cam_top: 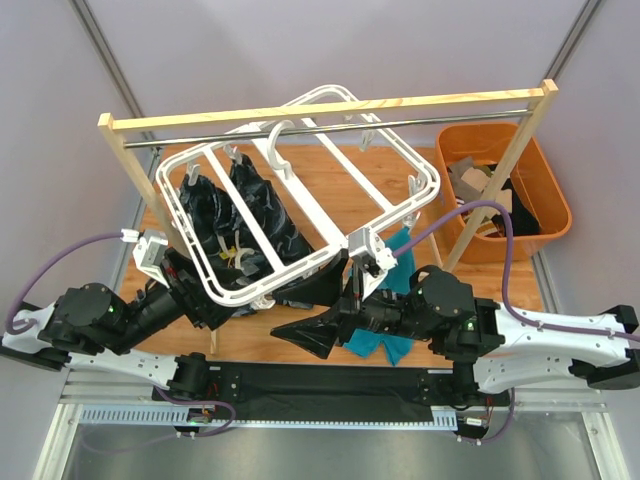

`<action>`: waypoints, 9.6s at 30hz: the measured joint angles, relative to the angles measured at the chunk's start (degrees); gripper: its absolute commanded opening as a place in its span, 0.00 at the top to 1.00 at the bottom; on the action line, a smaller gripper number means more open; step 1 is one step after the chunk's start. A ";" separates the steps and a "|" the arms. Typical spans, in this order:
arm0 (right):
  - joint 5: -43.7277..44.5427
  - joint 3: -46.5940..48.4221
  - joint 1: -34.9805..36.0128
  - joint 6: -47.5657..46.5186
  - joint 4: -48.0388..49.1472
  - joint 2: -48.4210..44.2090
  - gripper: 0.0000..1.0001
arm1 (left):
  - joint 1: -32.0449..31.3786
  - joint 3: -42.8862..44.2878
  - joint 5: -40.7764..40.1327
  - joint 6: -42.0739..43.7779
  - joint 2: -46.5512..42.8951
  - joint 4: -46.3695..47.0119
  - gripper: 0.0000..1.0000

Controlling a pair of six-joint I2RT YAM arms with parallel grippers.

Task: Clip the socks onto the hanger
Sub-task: Open the clamp at the hanger.

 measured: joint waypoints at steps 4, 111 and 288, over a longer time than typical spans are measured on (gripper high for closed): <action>0.26 0.00 0.07 -0.68 1.42 1.38 0.35 | 0.00 0.00 0.44 -0.04 0.20 0.15 0.30; 5.35 13.97 -4.48 -8.15 -19.45 2.91 0.25 | 0.04 -6.23 43.65 11.45 -11.37 19.28 0.58; 28.09 8.63 -1.79 -2.34 -15.08 13.03 0.98 | -0.07 -3.65 -14.12 -13.49 4.50 3.98 0.35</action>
